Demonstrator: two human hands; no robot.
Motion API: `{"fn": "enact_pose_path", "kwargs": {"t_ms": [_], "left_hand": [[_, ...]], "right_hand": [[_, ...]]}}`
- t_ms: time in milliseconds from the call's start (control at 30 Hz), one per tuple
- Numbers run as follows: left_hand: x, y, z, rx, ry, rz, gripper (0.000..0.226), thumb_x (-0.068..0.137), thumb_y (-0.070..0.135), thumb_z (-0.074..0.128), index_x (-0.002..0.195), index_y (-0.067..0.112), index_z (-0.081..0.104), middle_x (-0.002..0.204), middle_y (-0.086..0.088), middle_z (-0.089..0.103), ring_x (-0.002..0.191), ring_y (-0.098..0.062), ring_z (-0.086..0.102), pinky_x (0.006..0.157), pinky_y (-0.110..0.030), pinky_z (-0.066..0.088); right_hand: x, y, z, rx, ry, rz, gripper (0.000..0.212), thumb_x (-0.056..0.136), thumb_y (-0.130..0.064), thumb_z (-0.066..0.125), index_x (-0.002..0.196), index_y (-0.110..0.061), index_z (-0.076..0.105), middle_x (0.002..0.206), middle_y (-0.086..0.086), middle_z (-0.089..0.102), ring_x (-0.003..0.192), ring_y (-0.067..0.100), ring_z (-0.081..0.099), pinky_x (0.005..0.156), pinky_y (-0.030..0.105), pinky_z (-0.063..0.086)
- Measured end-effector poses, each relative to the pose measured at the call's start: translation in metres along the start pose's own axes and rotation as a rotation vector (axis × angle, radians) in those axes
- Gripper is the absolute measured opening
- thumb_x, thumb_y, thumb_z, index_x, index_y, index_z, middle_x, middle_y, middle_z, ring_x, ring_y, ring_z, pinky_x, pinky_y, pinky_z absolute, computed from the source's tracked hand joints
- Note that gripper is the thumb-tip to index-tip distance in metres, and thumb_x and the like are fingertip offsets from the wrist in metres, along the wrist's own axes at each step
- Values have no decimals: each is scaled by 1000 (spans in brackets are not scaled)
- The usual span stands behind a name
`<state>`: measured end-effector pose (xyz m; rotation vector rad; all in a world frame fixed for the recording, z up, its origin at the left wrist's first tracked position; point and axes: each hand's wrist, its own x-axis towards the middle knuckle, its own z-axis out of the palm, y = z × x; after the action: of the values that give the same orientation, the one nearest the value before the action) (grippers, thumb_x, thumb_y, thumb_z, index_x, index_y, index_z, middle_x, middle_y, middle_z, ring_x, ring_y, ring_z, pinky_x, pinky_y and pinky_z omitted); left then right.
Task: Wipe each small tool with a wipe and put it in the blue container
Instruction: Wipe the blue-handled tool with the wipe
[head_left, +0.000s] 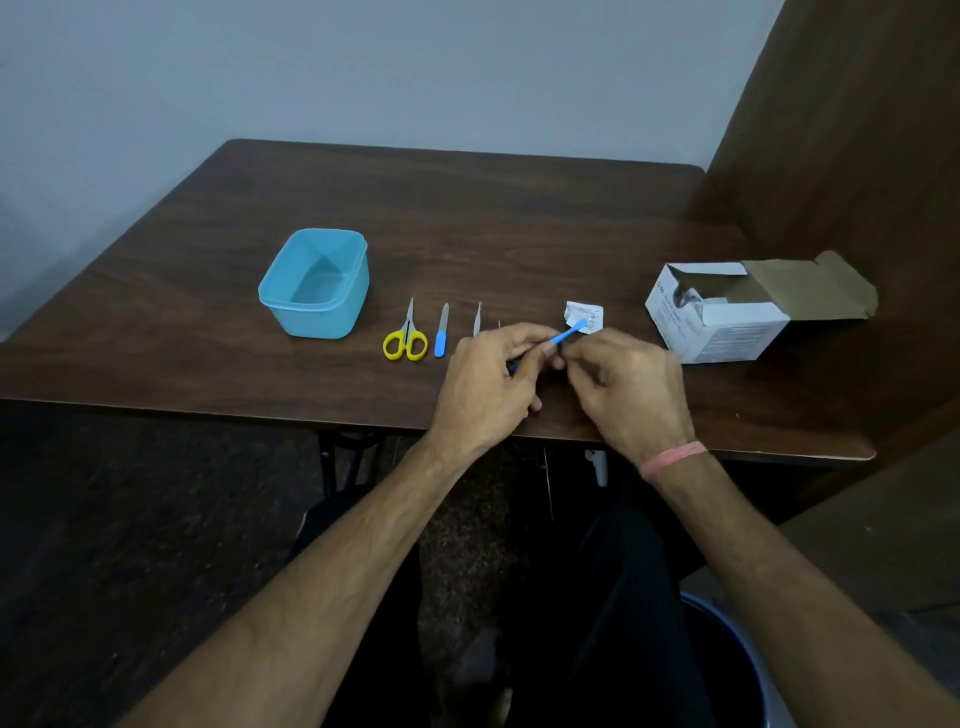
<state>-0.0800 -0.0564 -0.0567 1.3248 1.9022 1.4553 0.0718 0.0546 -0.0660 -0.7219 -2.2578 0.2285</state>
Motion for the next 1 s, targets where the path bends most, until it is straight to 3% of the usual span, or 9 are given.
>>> {"fn": "enact_pose_path", "kwargs": {"t_ms": [133,200,267,467,633,733,833,900,1000], "left_hand": [[0,1,-1,-4,10,-7,23,115,21,63,129,21,81,95,14,84,51,-10,72,48,-25,56],[-1,1,0,13,11,0,23,116,23,61,127,21,81,92,14,83,52,-12,73,48,-26,58],[-1,1,0,23,5,9,24,117,25,59,124,22,81,90,13,83,53,-12,73,50,-29,60],[0,1,-1,10,-23,-3,25,117,26,58,120,23,83,87,13,83,53,-13,73,51,-27,59],[3,0,-3,-2,-87,-23,25,117,25,58,118,25,84,86,11,84,54,-11,71,53,-25,57],[4,0,-4,-3,-96,-30,26,117,24,58,115,24,84,85,9,83,54,-10,70,51,-22,55],[3,1,-4,-8,-90,-29,27,117,23,58,109,23,84,83,6,82,52,-9,68,50,-20,52],[3,1,-4,-12,-92,-36,27,117,24,58,110,23,84,83,5,81,52,-8,68,50,-19,52],[3,1,-3,-22,-92,-41,25,117,24,58,112,23,83,83,6,81,52,-8,68,50,-19,52]], "right_hand": [[3,2,-1,64,139,131,9,94,-13,82,100,-19,85,95,-6,77,58,0,52,64,28,55],[3,2,-2,85,167,164,8,95,-14,82,101,-19,84,91,-10,72,57,-5,50,62,12,44],[1,-1,-3,97,140,121,7,96,-15,82,101,-19,83,91,-11,71,55,-3,49,61,8,38],[3,-4,-6,186,121,126,7,94,-16,84,100,-21,83,93,-18,73,51,17,52,57,12,39],[3,-5,-7,149,77,168,6,96,-18,82,99,-21,79,78,-30,59,57,7,55,59,8,37],[1,-7,-7,135,61,135,5,98,-18,80,100,-20,77,83,-25,62,58,2,55,61,9,35],[-1,-10,-7,119,-5,31,5,100,-17,77,103,-21,75,99,-15,72,61,-5,53,60,20,43],[0,-9,-8,132,-34,24,5,102,-19,76,104,-23,73,102,-13,72,63,-4,53,63,23,46],[7,-5,-9,198,-23,124,6,105,-18,72,105,-23,70,97,-21,66,67,4,58,66,12,38]]}}
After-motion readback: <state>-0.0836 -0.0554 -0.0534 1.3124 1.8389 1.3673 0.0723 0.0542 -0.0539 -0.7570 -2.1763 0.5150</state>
